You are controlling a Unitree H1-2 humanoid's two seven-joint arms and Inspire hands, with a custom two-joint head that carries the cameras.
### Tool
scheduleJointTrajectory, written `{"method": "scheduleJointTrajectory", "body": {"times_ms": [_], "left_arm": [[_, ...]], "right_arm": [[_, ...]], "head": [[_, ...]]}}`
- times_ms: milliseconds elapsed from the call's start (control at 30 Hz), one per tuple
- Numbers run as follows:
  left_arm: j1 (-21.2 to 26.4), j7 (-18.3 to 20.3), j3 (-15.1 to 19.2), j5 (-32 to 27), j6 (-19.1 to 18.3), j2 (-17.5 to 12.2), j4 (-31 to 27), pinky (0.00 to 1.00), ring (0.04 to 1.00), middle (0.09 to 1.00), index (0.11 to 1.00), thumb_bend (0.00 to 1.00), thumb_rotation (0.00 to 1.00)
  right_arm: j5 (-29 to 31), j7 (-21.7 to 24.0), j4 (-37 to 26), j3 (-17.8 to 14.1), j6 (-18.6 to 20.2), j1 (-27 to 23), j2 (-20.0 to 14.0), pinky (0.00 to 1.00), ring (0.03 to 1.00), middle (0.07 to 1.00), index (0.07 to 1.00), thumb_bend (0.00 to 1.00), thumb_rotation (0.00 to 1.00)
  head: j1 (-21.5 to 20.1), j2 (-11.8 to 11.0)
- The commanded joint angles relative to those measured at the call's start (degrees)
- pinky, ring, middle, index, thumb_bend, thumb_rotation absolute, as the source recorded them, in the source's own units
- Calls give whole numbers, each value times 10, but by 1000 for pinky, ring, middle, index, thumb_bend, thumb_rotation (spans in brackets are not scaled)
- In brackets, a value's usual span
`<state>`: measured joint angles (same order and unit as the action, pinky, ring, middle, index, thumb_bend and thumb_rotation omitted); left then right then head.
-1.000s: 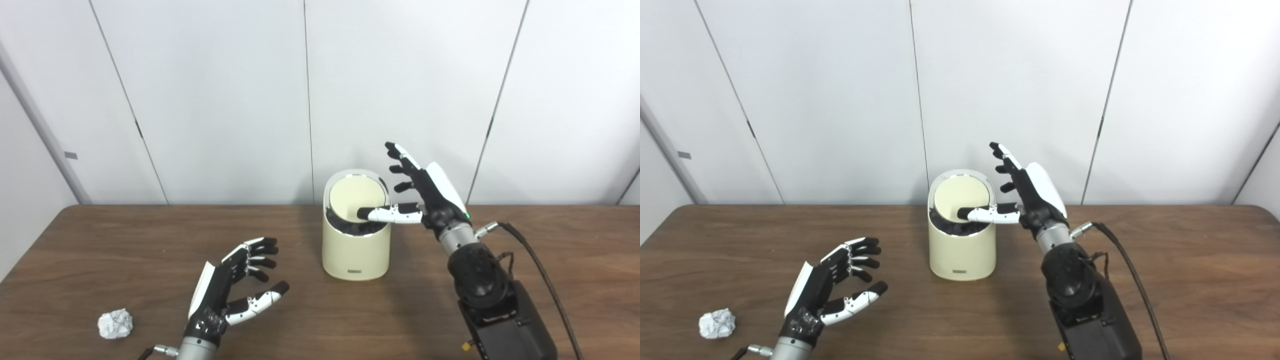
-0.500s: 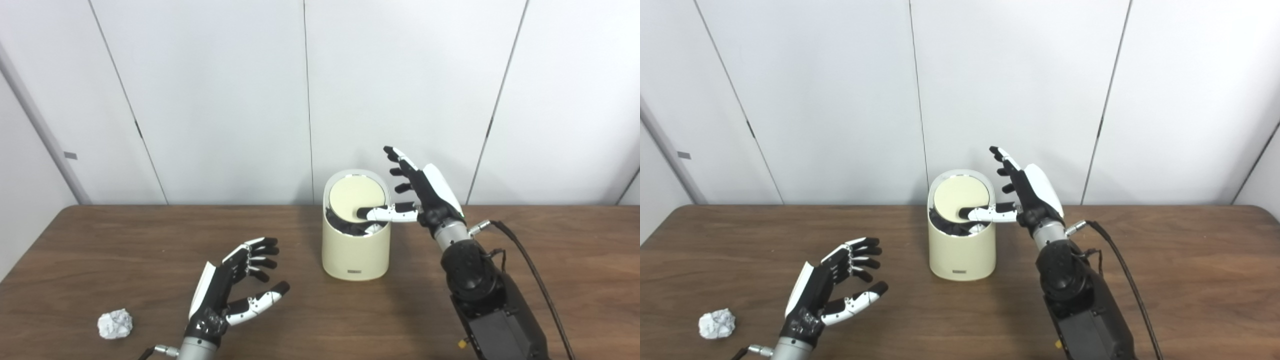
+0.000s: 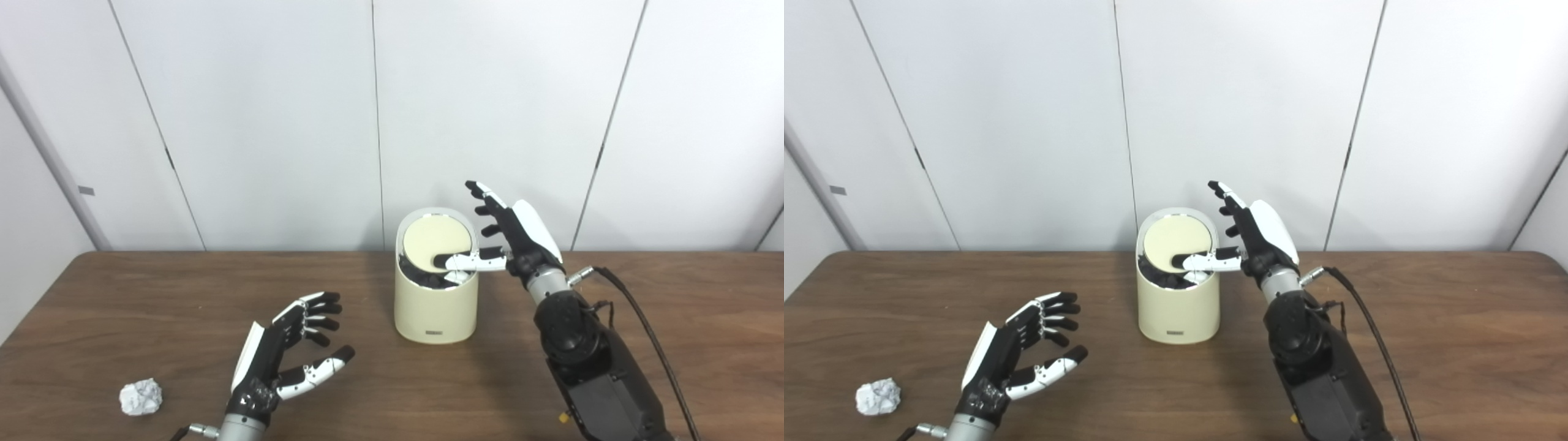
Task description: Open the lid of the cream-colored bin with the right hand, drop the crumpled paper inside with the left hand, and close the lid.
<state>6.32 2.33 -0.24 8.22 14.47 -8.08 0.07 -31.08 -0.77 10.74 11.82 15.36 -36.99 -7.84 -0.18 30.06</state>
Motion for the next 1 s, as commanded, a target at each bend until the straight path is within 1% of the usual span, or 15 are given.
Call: {"method": "scheduleJointTrajectory", "body": {"times_ms": [0, 67, 167, 267, 367, 467, 567, 767, 967], "left_arm": [[8, -4, 0, 1, 13, -2, -22, 552, 659, 737, 772, 644, 182], [7, -4, -1, 3, 10, -2, -24, 554, 660, 738, 773, 641, 184], [6, -5, -1, 4, 5, 0, -29, 552, 657, 734, 771, 645, 187], [6, -6, 0, 3, 6, 1, -29, 551, 658, 733, 769, 646, 185], [6, -6, 0, 4, 9, 0, -27, 552, 658, 733, 770, 645, 191], [6, -4, 0, 2, 11, -1, -26, 552, 658, 735, 772, 644, 197], [7, -3, 0, -1, 12, -2, -25, 555, 660, 734, 770, 647, 196], [6, -2, 1, 0, 8, -3, -26, 562, 663, 736, 770, 647, 195], [5, -2, 2, 2, 6, -5, -27, 556, 661, 734, 771, 641, 187]], "right_arm": [[-19, -6, -18, 7, 2, -36, -2, 669, 833, 904, 912, 778, 308], [-33, -6, -21, 14, 3, -38, -5, 668, 832, 898, 912, 783, 291], [-57, -8, -27, 29, -7, -38, -14, 675, 832, 886, 905, 809, 254], [-69, -4, -34, 39, -16, -37, -25, 671, 832, 885, 902, 839, 208], [-88, -1, -44, 49, -14, -36, -36, 656, 834, 896, 910, 856, 178], [-111, 5, -57, 58, -3, -35, -45, 628, 818, 897, 910, 880, 151], [-121, 15, -68, 62, 7, -33, -49, 615, 813, 899, 908, 892, 117], [-130, 34, -82, 60, 19, -28, -48, 620, 821, 901, 902, 875, 50], [-132, 41, -85, 61, 25, -25, -48, 624, 816, 899, 896, 870, 9]], "head": [[1, 2], [2, 3], [3, 4], [4, 5], [4, 5], [3, 7], [4, 7], [4, 8], [3, 8]]}}
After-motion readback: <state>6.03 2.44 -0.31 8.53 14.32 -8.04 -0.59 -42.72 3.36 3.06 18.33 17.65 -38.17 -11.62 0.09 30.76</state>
